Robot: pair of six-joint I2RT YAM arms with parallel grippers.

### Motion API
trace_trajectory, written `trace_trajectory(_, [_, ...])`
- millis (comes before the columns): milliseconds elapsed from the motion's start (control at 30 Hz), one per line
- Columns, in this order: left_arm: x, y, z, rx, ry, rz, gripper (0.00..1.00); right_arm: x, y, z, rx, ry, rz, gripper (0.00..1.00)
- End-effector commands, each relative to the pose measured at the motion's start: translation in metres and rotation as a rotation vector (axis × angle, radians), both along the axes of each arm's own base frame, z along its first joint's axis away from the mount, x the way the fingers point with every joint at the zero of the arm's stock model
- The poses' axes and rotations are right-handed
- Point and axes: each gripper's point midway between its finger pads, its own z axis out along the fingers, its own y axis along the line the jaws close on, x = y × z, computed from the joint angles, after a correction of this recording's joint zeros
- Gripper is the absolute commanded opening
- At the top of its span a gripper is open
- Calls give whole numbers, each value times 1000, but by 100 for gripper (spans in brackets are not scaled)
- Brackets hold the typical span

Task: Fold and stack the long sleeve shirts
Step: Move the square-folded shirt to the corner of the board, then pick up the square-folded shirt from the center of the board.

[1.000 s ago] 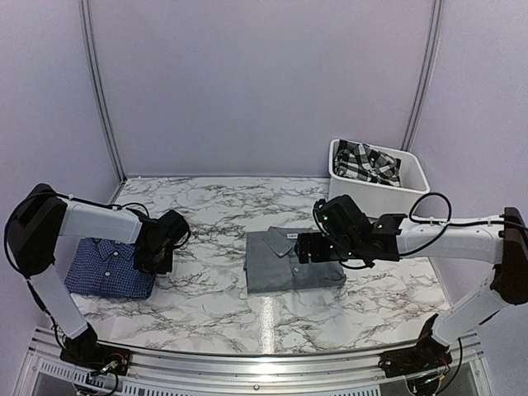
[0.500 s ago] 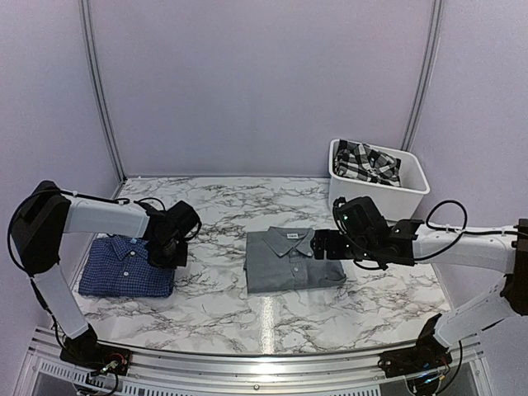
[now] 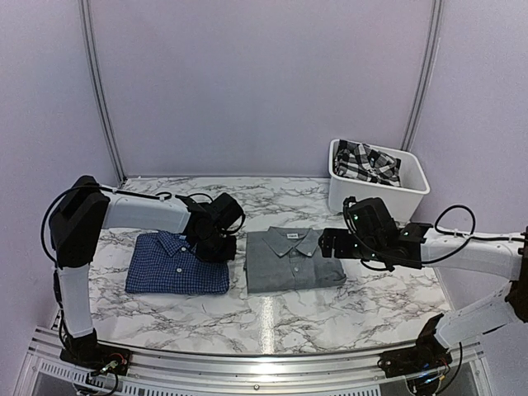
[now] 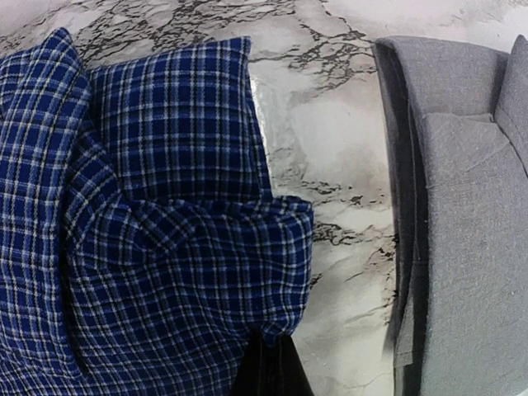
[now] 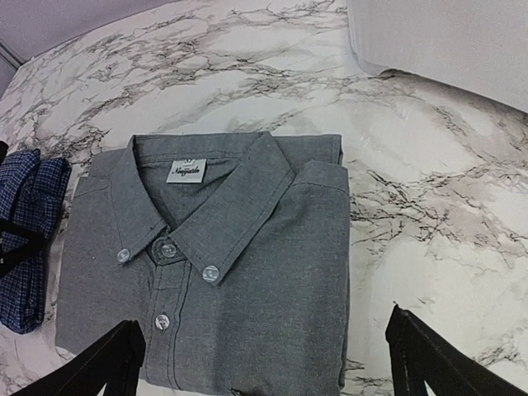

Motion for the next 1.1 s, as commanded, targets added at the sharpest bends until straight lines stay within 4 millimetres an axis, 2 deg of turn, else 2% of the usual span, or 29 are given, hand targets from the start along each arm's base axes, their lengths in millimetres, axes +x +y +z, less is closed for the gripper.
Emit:
trace_trajectory(0, [4,-16,7,-54,4,-20,6,-1,-3,-1,5,3,1,98])
trace_trajectory(100, [7,-23,17,-80,-10,-33,18,-1,-1,-6,3,23,0,98])
trace_trajectory(267, [5,-29,44,-128,-45,-58,52,4,-1,-6,-9,27,0,98])
trace_trajectory(367, [-2,-36,62,-160,-71,-82,60,9,-4,-9,4,48,9,99])
trace_trajectory(467, [-10,-49,68,-187,-68,-113,61,17,-10,-12,41,69,15,99])
trace_trajectory(667, [-17,-72,55,-205,-41,-140,59,31,-18,-29,127,138,40,93])
trace_trajectory(833, [-13,-71,30,-164,-20,-111,52,38,-25,-51,129,199,35,79])
trace_trajectory(1067, [-10,-70,12,-133,-15,-108,48,42,-31,-75,99,245,29,63])
